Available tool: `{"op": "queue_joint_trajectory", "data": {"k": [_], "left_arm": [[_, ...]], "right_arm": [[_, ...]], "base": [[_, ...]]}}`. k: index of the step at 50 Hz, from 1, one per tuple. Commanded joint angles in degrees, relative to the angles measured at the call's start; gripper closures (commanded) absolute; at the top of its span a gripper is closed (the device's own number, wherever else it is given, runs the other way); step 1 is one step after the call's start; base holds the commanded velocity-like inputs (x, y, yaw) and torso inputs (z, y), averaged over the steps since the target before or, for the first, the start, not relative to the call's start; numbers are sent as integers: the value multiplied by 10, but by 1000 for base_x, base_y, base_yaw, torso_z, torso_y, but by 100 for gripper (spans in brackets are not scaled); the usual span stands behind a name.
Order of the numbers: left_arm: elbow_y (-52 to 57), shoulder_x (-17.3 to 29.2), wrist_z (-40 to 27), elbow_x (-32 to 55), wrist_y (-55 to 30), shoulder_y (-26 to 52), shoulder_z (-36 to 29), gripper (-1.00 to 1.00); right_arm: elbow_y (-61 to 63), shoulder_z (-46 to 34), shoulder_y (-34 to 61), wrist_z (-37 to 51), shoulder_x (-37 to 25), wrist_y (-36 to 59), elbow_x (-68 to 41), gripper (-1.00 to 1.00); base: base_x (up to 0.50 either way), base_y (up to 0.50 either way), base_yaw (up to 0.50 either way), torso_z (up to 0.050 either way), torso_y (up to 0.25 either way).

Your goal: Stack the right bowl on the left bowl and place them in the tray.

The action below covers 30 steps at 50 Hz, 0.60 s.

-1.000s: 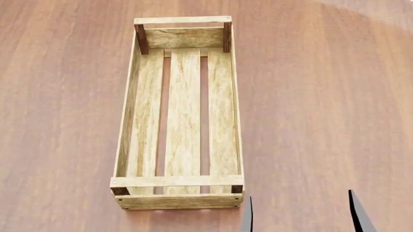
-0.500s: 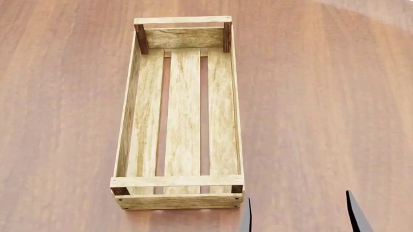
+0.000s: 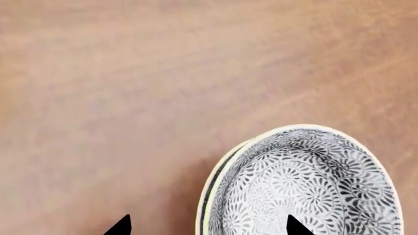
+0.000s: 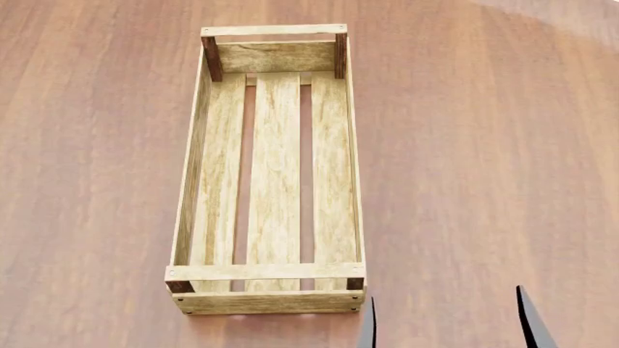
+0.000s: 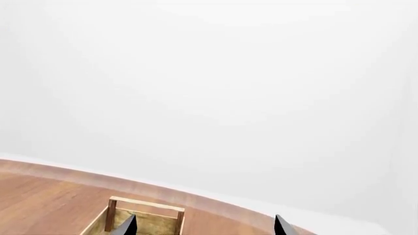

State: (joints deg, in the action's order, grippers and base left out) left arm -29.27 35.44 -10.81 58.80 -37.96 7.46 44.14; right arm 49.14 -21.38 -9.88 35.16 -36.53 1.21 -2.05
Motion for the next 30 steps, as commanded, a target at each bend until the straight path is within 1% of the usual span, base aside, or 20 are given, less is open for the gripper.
{"op": "queue_joint_trajectory", "data": {"k": [1, 11, 12, 21, 30], "left_arm": [[-23, -16, 30, -26, 25, 10, -6, -100], [-30, -18, 37, -31, 31, 12, -11, -100], [-34, -17, 38, -32, 32, 12, -10, 100], [-22, -19, 31, -37, 37, 6, -10, 100], [28, -23, 34, -37, 36, -1, -20, 100]], "right_arm": [[-1, 13, -1, -12, 11, 0, 13, -100], [-1, 10, 0, -12, 12, 2, 15, -100], [-3, 10, 0, -12, 12, 1, 15, -100], [-5, 7, 1, -13, 13, 2, 17, -100], [-9, 2, 3, -15, 13, 4, 20, -100]], "base": [[0, 0, 0, 0, 0], [0, 0, 0, 0, 0], [0, 0, 0, 0, 0], [0, 0, 0, 0, 0], [0, 0, 0, 0, 0]]}}
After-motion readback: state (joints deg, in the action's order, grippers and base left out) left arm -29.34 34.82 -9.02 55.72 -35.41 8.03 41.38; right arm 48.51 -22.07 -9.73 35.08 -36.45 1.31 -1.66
